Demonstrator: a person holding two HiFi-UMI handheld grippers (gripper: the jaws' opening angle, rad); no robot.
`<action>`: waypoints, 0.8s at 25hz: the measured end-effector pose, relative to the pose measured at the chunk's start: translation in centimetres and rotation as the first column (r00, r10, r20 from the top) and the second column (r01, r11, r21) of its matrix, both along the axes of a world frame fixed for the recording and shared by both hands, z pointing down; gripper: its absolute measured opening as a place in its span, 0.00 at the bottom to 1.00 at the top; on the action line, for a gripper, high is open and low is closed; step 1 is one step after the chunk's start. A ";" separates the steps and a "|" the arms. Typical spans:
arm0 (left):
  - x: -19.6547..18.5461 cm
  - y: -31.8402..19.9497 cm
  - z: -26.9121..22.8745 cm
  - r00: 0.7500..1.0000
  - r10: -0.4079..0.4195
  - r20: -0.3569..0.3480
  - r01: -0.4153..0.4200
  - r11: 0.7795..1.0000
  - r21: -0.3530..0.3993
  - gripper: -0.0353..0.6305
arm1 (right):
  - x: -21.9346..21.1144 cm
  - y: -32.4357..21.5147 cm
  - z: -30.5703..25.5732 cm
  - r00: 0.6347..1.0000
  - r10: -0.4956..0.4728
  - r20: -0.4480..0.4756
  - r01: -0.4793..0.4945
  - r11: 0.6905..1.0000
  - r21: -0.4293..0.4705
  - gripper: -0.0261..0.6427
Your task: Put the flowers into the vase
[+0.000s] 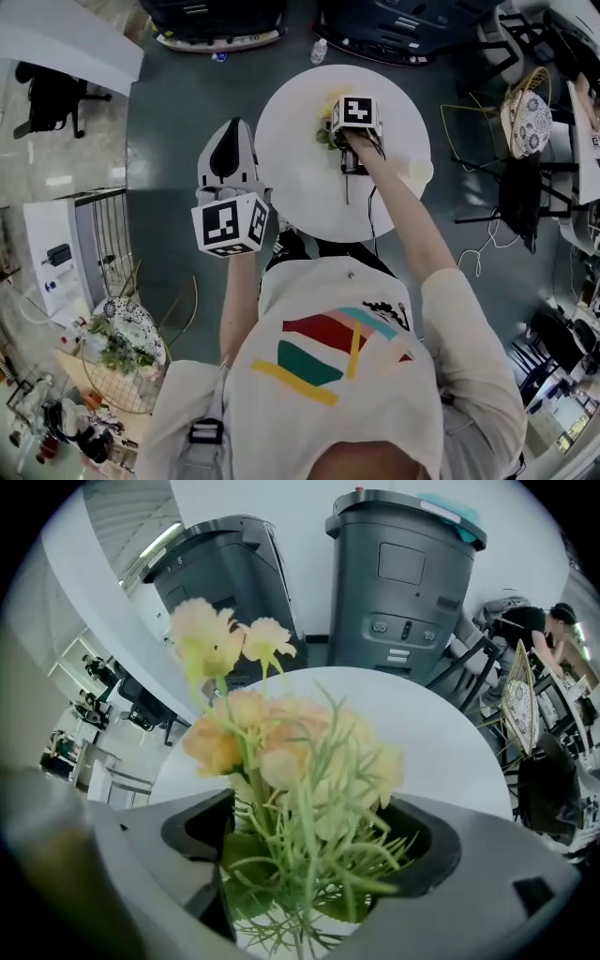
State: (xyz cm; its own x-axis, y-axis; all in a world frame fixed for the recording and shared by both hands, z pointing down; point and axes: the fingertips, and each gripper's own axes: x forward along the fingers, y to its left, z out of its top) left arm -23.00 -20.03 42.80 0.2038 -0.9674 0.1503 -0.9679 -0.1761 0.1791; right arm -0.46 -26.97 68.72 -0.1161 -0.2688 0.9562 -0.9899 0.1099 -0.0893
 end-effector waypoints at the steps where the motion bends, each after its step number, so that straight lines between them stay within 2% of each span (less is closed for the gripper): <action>1: 0.1 0.0 0.0 1.000 0.001 0.006 -0.001 1.000 -0.003 0.06 | -0.2 -0.1 -0.1 1.000 -0.007 0.005 0.007 1.000 0.017 0.75; 2: 0.1 0.0 0.1 1.000 0.002 0.013 -0.002 1.000 -0.006 0.06 | -0.4 -0.3 -0.3 1.000 -0.016 0.009 0.016 0.999 0.037 0.72; 5: 0.1 -0.2 0.2 1.000 0.000 0.022 0.000 1.000 -0.012 0.06 | -0.8 -0.8 -1.0 0.999 -0.018 0.035 0.015 0.996 0.091 0.56; 12: 0.1 -0.3 -0.7 1.000 -0.006 0.027 0.006 1.000 0.011 0.06 | -0.7 -2.2 -3.9 0.991 0.035 0.129 -0.062 0.977 0.204 0.47; 15: 0.6 -0.3 -1.5 1.000 0.003 0.030 -0.004 1.000 0.030 0.06 | -0.7 -3.6 -6.6 0.975 0.079 0.207 -0.137 0.949 0.283 0.47; 20: 1.9 -0.1 -3.5 0.999 0.026 0.046 -0.029 0.997 0.066 0.06 | -0.5 -5.7 -13.2 0.938 0.086 0.335 -0.236 0.867 0.438 0.46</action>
State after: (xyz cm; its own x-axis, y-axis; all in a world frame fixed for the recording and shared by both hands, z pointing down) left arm -21.10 -20.11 39.28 0.2246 -0.9697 0.0958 -0.9695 -0.2125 0.1222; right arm -0.93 -32.70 55.56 -0.2877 -0.7118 0.6408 -0.9321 0.0543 -0.3582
